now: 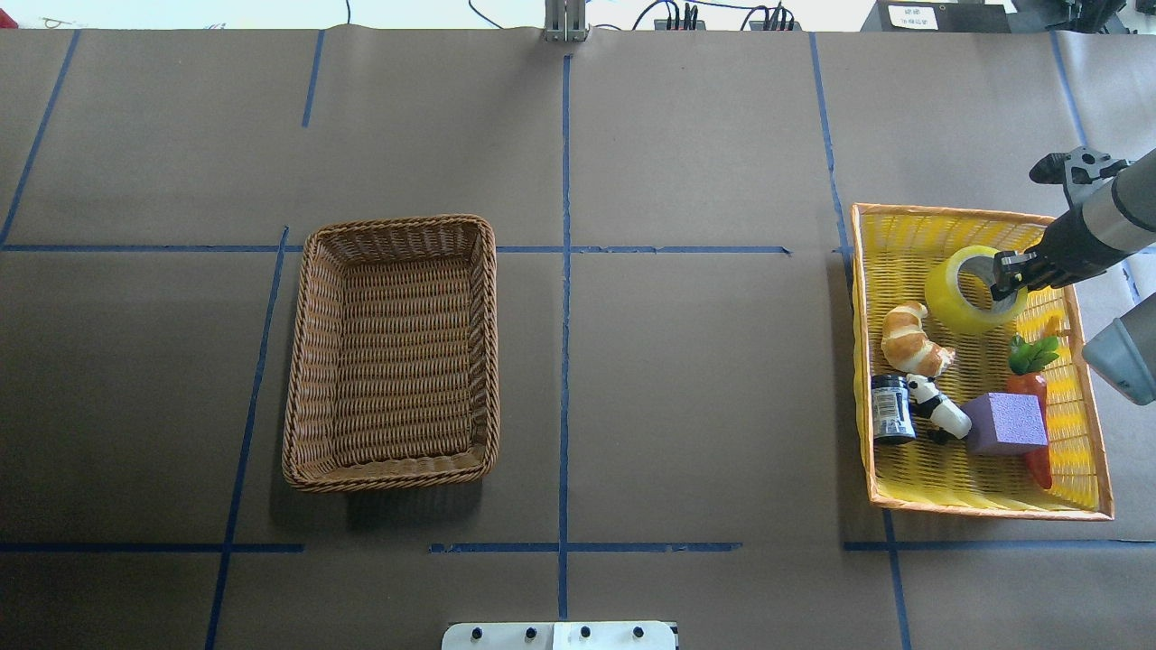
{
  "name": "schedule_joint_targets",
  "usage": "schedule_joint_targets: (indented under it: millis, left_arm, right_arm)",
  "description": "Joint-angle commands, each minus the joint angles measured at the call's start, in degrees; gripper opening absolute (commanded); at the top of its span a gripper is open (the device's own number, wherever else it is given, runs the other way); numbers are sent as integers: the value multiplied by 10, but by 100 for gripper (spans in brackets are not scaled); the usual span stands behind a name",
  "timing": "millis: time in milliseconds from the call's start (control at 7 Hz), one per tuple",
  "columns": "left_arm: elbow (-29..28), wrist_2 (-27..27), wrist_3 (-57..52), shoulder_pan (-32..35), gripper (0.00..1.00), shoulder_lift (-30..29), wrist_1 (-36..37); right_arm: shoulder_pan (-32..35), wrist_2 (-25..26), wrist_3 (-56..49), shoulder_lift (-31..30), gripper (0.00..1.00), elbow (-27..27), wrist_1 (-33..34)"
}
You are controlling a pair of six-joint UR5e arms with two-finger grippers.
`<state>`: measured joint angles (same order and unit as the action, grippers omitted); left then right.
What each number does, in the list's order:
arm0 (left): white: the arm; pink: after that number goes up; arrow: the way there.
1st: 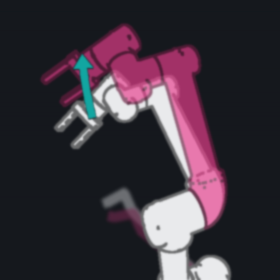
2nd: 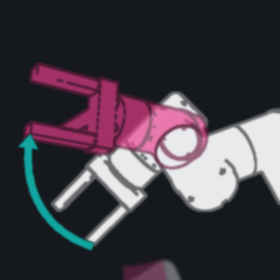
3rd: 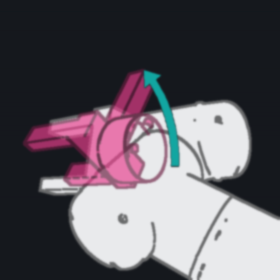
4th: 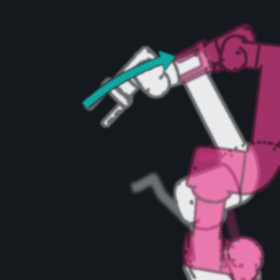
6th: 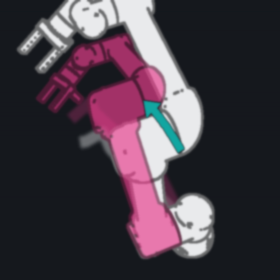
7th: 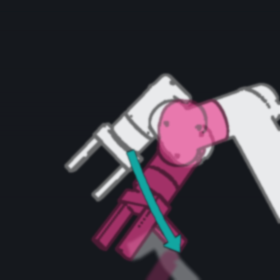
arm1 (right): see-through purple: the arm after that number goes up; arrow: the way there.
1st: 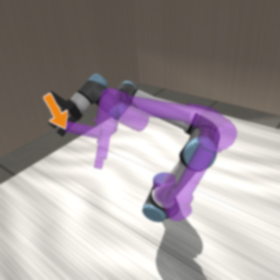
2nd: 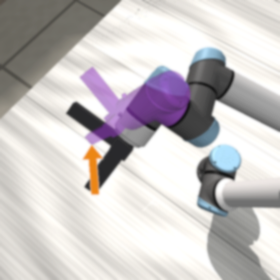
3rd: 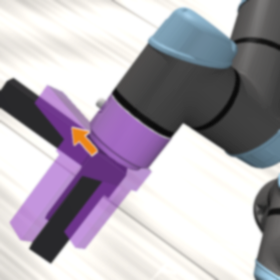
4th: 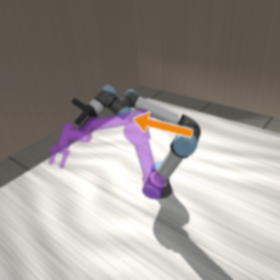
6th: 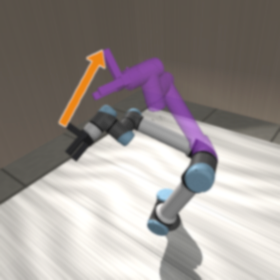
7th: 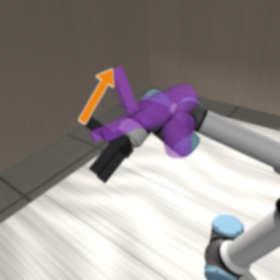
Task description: Move tape to another basket
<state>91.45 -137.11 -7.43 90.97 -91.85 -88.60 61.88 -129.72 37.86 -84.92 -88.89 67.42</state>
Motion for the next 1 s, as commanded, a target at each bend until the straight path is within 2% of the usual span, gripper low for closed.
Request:
schedule_joint_targets:
  millis: [0, 286, 429, 571, 714, 857]
  left_arm:
    - [17, 0, 0, 0, 100, 0, 0]
    - [57, 0, -1, -8, 100, -1, -1]
    - [99, 0, 0, -37, 100, 0, -1]
    - [132, 0, 49, -67, 100, -1, -1]
    - [174, 0, 115, -121, 100, -3, -4]
    - [206, -14, 230, -162, 100, -10, -46]
  right_arm:
    - [51, -59, 5, 3, 0, -44, 0]
    - [52, -75, 59, 33, 0, -107, 3]
    - [47, -79, 61, 45, 0, -143, 1]
    - [38, -98, 91, 60, 1, -156, 3]
    - [35, -153, 137, 97, 1, -153, 1]
    - [18, -155, 187, 120, 1, -180, -2]
